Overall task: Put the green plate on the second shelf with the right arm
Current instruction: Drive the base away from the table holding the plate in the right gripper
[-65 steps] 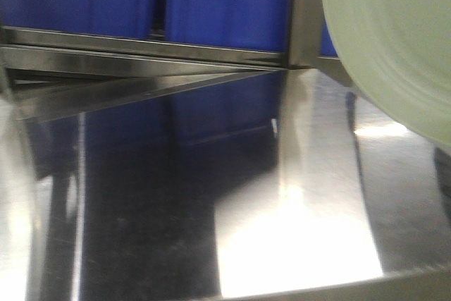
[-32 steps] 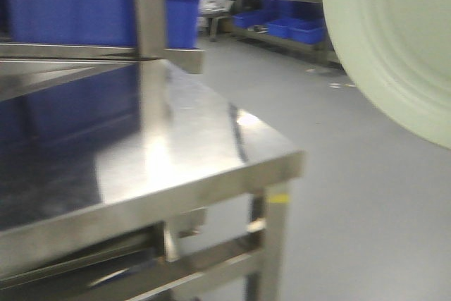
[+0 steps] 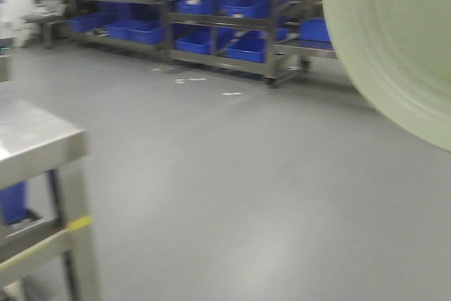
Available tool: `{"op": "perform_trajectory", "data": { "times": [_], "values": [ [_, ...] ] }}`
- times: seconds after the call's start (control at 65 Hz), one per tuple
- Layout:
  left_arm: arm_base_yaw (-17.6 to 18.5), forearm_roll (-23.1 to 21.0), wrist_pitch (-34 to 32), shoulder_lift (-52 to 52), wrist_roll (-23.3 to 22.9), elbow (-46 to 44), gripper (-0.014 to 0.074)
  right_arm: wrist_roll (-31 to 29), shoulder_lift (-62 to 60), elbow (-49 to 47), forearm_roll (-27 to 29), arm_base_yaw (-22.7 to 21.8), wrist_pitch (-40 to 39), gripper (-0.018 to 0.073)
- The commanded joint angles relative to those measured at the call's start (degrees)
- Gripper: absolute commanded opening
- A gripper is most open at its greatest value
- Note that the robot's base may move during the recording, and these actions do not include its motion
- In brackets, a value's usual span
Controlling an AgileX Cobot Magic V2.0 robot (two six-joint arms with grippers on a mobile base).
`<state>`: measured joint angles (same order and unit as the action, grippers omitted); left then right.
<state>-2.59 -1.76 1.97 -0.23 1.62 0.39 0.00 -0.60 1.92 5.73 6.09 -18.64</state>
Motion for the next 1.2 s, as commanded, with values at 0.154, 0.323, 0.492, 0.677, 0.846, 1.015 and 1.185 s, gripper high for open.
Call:
{"op": "perform_trajectory", "data": {
  "times": [0.154,0.323,0.492,0.677,0.846,1.015,1.185],
  "values": [
    [-0.1,-0.2,-5.3,-1.2,-0.1,2.3,0.013,0.0,-0.7,-1.4,0.2,-0.5,-6.2,0.0054],
    [-0.1,-0.2,-5.3,-1.2,-0.1,2.3,0.013,0.0,-0.7,-1.4,0.2,-0.5,-6.2,0.0054],
    [-0.1,-0.2,-5.3,-1.2,-0.1,2.3,0.013,0.0,-0.7,-1.4,0.2,-0.5,-6.2,0.0054],
    [-0.1,-0.2,-5.3,-1.2,-0.1,2.3,0.013,0.0,-0.7,-1.4,0.2,-0.5,-6.2,0.0054],
    [-0.1,-0.2,-5.3,-1.2,-0.1,2.3,0.013,0.0,-0.7,-1.4,0.2,-0.5,-6.2,0.0054],
    [-0.1,-0.2,-5.3,-1.2,-0.1,2.3,0.013,0.0,-0.7,-1.4,0.2,-0.5,-6.2,0.0054],
    [-0.1,-0.2,-5.3,-1.2,-0.1,2.3,0.013,0.0,-0.7,-1.4,0.2,-0.5,-6.2,0.0054]
  ]
}}
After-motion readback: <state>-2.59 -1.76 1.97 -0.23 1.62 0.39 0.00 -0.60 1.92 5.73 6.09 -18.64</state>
